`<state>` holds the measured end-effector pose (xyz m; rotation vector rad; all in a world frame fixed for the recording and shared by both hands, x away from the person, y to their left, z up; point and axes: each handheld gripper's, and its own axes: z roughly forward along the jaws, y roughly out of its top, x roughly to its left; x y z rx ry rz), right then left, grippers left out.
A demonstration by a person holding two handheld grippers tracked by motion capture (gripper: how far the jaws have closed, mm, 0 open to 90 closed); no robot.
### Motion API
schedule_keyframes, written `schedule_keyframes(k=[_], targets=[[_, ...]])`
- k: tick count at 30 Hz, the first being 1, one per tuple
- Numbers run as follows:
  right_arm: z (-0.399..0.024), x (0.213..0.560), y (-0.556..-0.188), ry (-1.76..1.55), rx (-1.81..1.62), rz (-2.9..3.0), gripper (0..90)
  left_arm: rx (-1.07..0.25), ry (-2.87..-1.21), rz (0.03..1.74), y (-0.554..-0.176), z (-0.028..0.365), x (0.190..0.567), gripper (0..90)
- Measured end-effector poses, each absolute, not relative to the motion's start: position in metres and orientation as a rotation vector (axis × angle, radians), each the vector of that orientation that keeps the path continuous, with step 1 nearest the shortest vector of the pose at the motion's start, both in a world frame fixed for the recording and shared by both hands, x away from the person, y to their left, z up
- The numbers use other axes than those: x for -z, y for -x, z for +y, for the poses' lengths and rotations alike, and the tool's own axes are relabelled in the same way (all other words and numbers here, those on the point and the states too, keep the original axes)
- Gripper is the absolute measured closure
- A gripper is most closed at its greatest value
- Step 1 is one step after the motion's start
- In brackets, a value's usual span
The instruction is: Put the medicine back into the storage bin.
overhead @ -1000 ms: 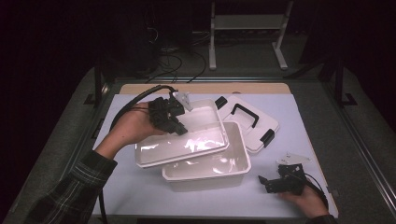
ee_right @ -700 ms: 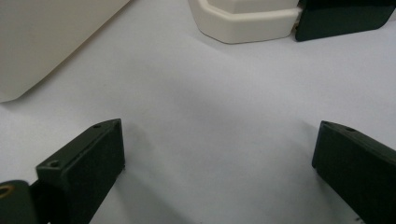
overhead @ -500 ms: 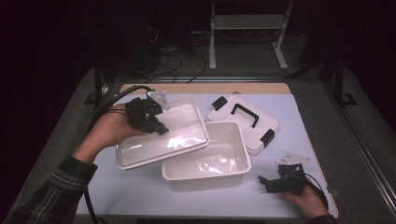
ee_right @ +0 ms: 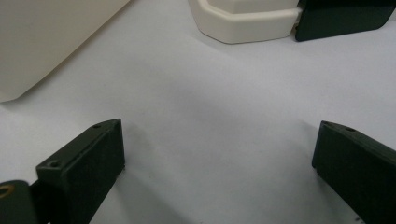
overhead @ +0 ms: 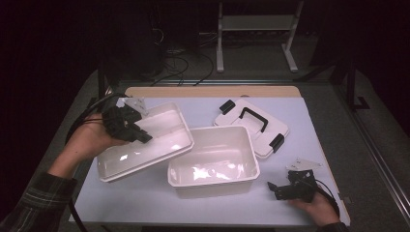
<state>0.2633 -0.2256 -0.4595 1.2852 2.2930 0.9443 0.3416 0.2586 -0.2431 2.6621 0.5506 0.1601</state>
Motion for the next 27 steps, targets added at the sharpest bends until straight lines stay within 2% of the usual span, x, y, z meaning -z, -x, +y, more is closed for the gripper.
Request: schedule_keyframes(k=[17, 27], targets=[[-0.226, 0.459, -0.263, -1.288, -0.945, 2.294, 2.0, -0.19, -2.644, 0.773, -0.335, 0.324, 0.273, 88.8], [-0.226, 0.459, -0.263, -1.286, -0.945, 2.294, 2.0, -0.178, -2.627, 0.838, -0.335, 0.334, 0.307, 88.8]])
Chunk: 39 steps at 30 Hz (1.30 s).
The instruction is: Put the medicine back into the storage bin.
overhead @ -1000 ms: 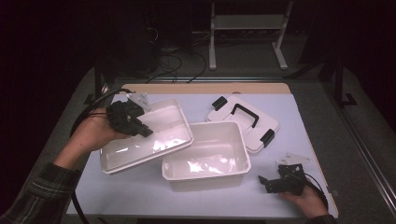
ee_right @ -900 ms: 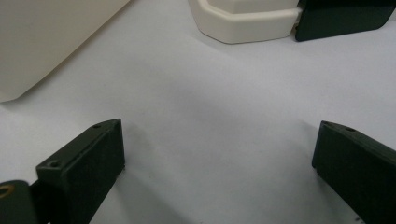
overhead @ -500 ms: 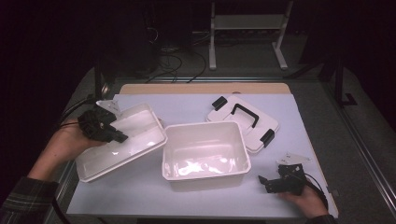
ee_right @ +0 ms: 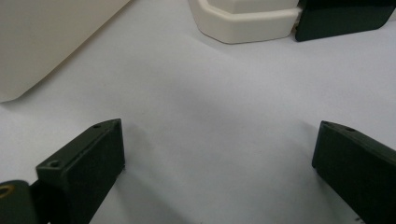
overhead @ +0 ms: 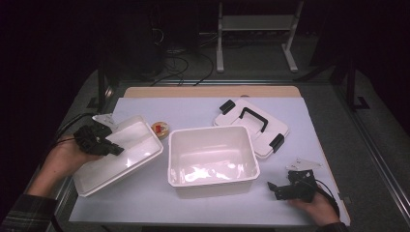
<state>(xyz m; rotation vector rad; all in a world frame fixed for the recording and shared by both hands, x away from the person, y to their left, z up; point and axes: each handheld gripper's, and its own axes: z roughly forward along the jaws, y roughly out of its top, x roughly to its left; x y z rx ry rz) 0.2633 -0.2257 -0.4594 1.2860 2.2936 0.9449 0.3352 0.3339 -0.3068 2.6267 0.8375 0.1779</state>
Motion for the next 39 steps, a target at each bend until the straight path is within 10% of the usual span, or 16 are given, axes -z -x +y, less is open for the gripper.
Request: schedule_keyframes(k=[34, 39], targets=[[-0.226, 0.459, -0.263, -1.286, -0.945, 2.294, 2.0, -0.138, -2.639, 0.962, -0.342, 0.335, 0.409, 87.9], [-0.226, 0.459, -0.263, -1.286, -0.945, 2.294, 2.0, -0.121, -2.634, 0.971, -0.343, 0.335, 0.406, 76.5]])
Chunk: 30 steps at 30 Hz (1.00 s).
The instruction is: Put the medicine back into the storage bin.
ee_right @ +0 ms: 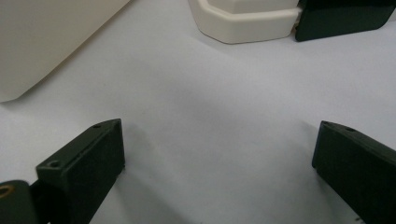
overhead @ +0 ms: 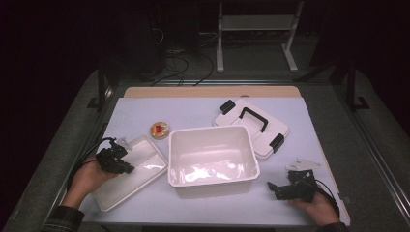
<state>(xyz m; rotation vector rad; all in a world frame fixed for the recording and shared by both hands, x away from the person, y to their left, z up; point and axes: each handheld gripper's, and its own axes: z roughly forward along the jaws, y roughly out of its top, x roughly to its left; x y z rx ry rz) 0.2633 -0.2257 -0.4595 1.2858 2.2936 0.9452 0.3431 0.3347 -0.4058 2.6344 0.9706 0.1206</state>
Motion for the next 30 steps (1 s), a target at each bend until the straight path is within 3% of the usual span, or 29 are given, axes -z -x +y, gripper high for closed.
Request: schedule_keyframes(k=[6, 11, 16, 30], targets=[[-0.226, 0.459, -0.263, -1.286, -0.945, 2.294, 2.0, -0.137, -2.601, 0.995, -0.347, 0.333, 0.39, 51.3], [-0.226, 0.459, -0.263, -1.286, -0.945, 2.293, 2.0, -0.164, -2.588, 0.99, -0.357, 0.327, 0.376, 38.3], [-0.226, 0.459, -0.263, -1.286, -0.945, 2.294, 2.0, -0.174, -2.573, 0.973, -0.368, 0.32, 0.366, 31.5], [-0.226, 0.46, -0.263, -1.286, -0.947, 2.293, 2.0, -0.227, -2.57, 0.936, -0.403, 0.29, 0.349, 26.9]])
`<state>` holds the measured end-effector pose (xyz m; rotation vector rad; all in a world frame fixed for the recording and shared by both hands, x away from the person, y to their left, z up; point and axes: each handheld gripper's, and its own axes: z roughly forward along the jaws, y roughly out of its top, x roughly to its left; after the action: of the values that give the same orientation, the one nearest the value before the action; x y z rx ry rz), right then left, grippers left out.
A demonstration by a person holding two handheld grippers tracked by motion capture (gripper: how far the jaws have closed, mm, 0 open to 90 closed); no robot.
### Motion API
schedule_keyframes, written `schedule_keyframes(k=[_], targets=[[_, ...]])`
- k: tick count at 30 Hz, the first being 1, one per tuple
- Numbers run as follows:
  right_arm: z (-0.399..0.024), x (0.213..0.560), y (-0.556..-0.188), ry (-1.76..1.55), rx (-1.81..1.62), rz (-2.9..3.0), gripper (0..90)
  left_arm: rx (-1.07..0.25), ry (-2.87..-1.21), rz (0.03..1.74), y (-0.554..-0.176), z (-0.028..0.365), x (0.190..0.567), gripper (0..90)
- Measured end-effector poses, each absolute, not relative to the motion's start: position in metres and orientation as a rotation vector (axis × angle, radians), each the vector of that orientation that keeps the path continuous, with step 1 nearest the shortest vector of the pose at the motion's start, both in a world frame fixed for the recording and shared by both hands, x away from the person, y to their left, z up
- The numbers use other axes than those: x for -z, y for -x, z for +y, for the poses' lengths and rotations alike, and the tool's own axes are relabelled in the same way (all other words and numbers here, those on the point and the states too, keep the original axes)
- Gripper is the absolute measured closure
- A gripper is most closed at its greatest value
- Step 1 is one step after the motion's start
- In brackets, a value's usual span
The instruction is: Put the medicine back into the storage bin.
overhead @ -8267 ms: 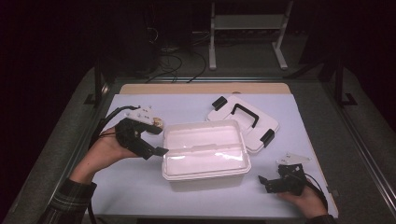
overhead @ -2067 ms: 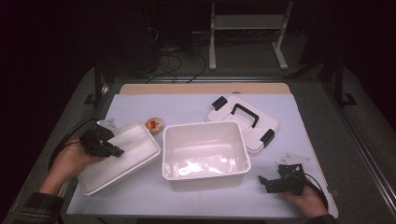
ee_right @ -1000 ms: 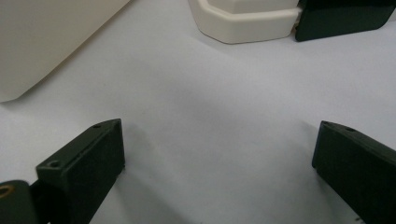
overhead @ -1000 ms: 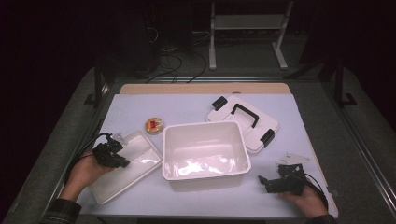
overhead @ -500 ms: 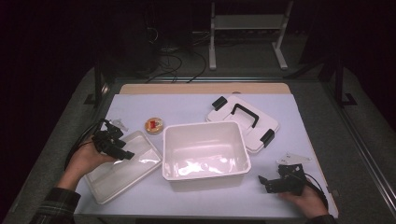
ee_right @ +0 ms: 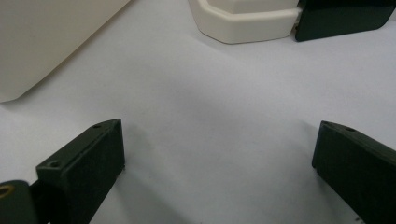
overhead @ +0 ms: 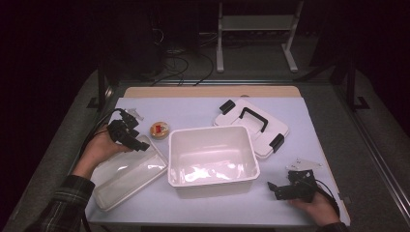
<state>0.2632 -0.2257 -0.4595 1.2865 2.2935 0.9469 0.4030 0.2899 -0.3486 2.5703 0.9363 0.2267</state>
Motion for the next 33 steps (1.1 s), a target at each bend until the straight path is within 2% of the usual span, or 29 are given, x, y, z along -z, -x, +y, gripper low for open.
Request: schedule_keyframes(k=[10, 23, 33], targets=[[-0.226, 0.46, -0.263, -1.286, -0.947, 2.294, 2.0, -0.249, -2.53, 0.968, -0.437, 0.277, 0.347, 19.4], [-0.226, 0.46, -0.263, -1.286, -0.946, 2.294, 2.0, -0.231, -2.561, 1.019, -0.472, 0.269, 0.372, 10.7], [-0.226, 0.46, -0.263, -1.286, -0.947, 2.294, 2.0, -0.223, -2.599, 1.037, -0.486, 0.258, 0.398, 8.8]])
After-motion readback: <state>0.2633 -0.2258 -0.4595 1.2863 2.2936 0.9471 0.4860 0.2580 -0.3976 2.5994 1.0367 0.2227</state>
